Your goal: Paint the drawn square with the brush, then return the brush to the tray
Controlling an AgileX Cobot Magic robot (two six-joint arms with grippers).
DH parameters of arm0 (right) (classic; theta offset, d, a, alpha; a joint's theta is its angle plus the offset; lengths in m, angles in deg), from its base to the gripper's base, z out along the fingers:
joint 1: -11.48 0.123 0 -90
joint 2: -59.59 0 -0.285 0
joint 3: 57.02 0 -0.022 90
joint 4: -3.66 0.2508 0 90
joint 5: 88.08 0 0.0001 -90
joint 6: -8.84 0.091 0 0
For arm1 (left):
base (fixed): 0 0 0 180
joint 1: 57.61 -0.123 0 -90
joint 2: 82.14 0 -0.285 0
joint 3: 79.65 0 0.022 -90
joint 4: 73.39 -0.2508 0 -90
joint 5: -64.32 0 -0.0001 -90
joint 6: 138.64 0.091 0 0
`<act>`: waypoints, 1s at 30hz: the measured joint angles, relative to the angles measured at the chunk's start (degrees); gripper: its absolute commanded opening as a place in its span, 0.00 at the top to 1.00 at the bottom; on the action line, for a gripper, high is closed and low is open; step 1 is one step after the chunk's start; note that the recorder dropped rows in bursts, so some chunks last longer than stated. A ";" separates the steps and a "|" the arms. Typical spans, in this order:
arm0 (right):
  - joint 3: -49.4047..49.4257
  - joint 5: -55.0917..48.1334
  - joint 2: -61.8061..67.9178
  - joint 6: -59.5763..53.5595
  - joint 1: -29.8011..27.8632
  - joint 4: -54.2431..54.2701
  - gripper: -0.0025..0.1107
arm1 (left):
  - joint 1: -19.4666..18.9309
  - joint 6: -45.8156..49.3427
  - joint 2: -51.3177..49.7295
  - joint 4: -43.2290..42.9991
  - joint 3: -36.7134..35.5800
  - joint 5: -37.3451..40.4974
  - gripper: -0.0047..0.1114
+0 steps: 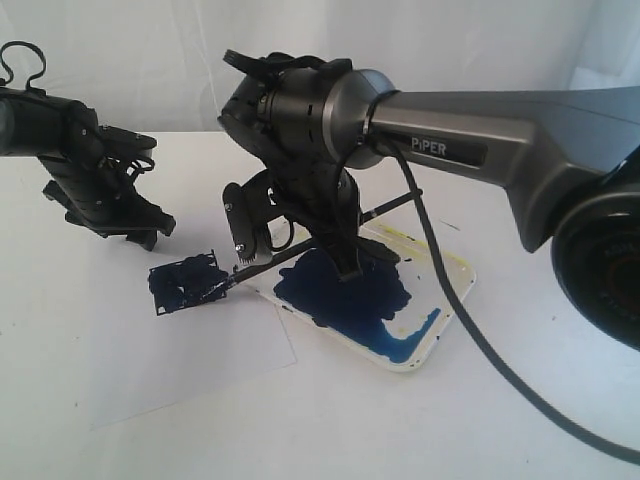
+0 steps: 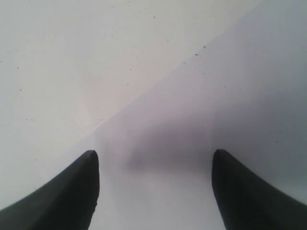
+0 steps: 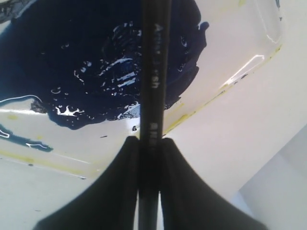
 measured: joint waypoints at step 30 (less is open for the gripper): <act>0.00 4.23 0.10 -0.21 0.00 6.13 0.98 | 0.00 0.24 0.00 0.00 0.00 0.00 0.36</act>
